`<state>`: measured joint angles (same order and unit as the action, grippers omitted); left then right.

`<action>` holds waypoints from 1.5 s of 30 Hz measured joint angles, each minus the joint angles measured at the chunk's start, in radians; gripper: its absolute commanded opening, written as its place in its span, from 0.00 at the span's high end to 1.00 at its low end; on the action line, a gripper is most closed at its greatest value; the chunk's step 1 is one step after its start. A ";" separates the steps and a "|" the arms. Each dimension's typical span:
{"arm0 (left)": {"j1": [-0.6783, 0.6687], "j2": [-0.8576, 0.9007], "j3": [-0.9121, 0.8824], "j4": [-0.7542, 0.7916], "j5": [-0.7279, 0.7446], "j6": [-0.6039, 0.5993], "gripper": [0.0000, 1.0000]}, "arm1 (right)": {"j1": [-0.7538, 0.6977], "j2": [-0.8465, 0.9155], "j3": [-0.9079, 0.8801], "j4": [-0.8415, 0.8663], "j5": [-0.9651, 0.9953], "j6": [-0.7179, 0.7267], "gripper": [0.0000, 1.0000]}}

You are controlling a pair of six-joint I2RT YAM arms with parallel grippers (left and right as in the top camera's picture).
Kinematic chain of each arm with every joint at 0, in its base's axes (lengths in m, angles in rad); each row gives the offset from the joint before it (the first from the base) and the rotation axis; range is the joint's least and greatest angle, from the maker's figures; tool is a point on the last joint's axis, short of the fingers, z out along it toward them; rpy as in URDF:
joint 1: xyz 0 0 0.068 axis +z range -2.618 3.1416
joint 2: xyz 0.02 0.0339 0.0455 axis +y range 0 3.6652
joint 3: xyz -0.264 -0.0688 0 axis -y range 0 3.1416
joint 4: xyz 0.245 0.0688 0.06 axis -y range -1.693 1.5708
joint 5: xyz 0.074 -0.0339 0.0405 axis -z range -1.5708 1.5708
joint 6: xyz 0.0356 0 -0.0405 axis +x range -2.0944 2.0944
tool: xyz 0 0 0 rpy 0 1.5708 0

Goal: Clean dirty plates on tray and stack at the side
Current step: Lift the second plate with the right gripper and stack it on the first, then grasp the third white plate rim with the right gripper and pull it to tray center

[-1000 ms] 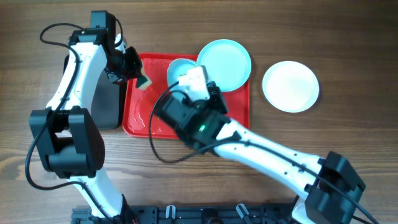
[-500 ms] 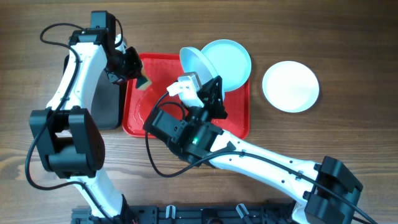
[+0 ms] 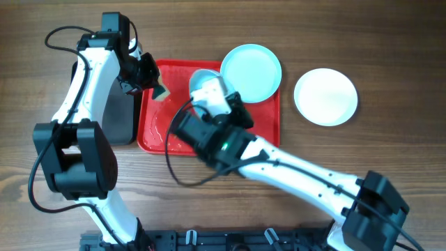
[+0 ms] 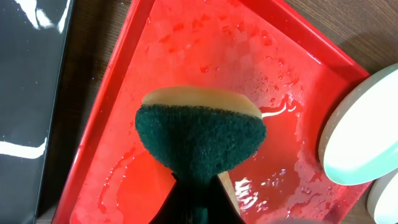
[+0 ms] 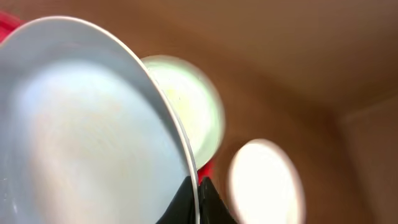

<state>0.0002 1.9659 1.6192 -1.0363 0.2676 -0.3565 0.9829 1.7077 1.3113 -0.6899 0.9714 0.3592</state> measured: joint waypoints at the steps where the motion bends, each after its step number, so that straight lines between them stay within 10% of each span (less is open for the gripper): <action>1: 0.000 0.000 0.000 -0.002 0.000 0.000 0.96 | -0.044 -0.010 0.000 -0.016 -0.088 0.022 0.96; 21: 0.000 0.000 0.000 -0.003 0.000 0.000 0.96 | -1.069 -0.143 0.000 -0.222 -0.834 0.044 0.96; 33: 0.000 0.000 0.000 -0.003 0.000 0.000 0.96 | -1.207 -0.143 -0.179 -0.036 -0.848 0.040 0.95; 39: 0.000 0.000 0.000 -0.003 -0.002 0.000 0.96 | -1.207 -0.114 -0.252 0.073 -0.852 0.040 0.46; 45: 0.000 0.000 0.000 -0.003 -0.008 0.000 0.96 | -1.207 -0.053 -0.277 0.109 -0.890 0.043 0.42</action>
<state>0.0002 1.9659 1.6192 -1.0393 0.2600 -0.3565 -0.2241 1.6543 1.0344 -0.5808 0.0818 0.4023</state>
